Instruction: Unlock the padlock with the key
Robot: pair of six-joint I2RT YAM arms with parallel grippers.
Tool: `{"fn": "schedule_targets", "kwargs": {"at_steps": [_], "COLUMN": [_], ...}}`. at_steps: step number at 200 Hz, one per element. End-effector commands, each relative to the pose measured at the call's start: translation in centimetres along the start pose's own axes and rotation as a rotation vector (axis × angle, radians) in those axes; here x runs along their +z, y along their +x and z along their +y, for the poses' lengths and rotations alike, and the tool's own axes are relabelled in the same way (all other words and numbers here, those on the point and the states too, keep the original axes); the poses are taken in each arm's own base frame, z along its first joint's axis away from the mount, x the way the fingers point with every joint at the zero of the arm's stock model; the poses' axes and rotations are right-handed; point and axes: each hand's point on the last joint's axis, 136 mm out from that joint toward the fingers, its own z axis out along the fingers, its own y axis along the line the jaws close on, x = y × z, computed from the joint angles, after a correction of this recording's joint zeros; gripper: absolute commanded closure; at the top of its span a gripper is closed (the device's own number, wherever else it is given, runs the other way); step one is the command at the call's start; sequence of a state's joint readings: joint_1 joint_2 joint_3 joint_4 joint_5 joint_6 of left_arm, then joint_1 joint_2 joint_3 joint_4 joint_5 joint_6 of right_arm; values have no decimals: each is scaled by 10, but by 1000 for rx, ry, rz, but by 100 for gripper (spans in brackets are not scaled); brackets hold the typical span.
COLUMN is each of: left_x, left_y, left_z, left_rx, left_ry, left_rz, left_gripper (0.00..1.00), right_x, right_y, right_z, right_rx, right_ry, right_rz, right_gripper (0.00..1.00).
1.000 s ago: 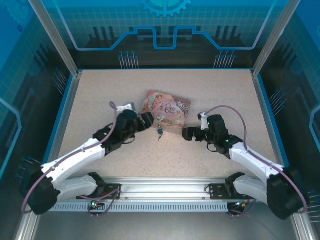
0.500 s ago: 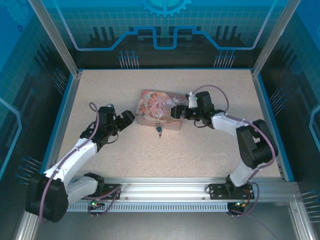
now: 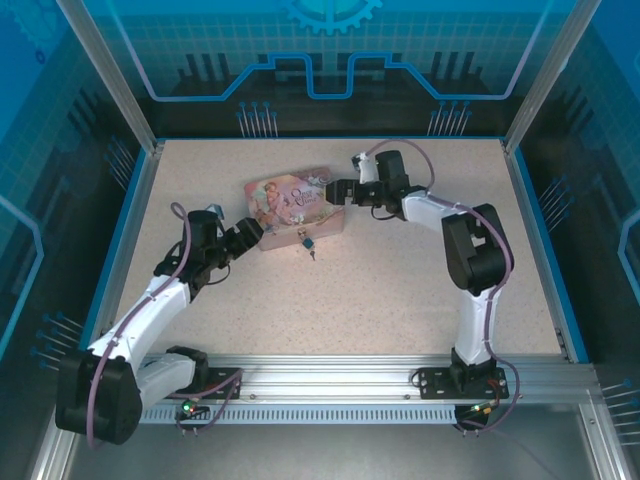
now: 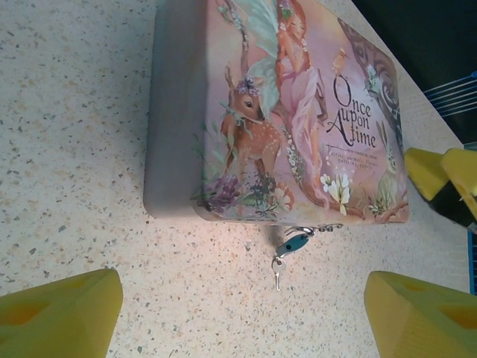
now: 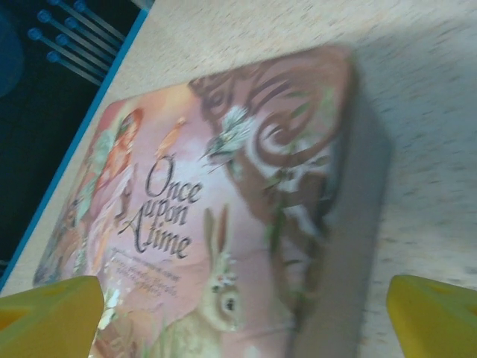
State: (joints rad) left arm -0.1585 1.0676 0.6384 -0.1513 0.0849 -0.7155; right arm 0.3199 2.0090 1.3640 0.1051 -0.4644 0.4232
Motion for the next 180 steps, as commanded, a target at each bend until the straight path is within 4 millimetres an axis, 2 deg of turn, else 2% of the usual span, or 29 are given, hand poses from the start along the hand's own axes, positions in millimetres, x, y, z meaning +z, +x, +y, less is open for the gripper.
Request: {"fn": "schedule_targets", "kwargs": {"at_steps": [1,14,35,60,72,76,84,133,159,180], "left_x": [-8,-7,-1,11,18,21,26,59,72,82], "left_y": [-20,-27,-38,-52,-57,-59,-62,-73,-78,-80], "left_z": [-24,-29,-38,-48,-55,-58,-62,-87,-91,-91], "left_rx": [61,65,65,61,63,67,72,103,98,92], "left_ry": [55,67,98,130,146,155,166,222,232,231], "left_rz": [-28,-33,-33,-14,8,17,36,135,153,164], "left_gripper": [16,17,19,20,21,21,23,29,30,30], "right_x": [-55,-76,-90,-82,-76,-73,-67,-7,12,21], "right_y": [-37,-29,13,78,98,111,122,163,170,172], "right_z": [-7,3,29,62,74,72,77,103,103,93], "right_rx": [-90,-127,-152,-215,-249,-254,-278,-649,-752,-790], "right_ry": [123,147,129,150,190,210,238,350,376,416], "right_rz": [-106,-101,-61,17,18,31,21,-6,-22,-17], "right_gripper": [1,1,3,7,10,11,13,20,21,23]}}
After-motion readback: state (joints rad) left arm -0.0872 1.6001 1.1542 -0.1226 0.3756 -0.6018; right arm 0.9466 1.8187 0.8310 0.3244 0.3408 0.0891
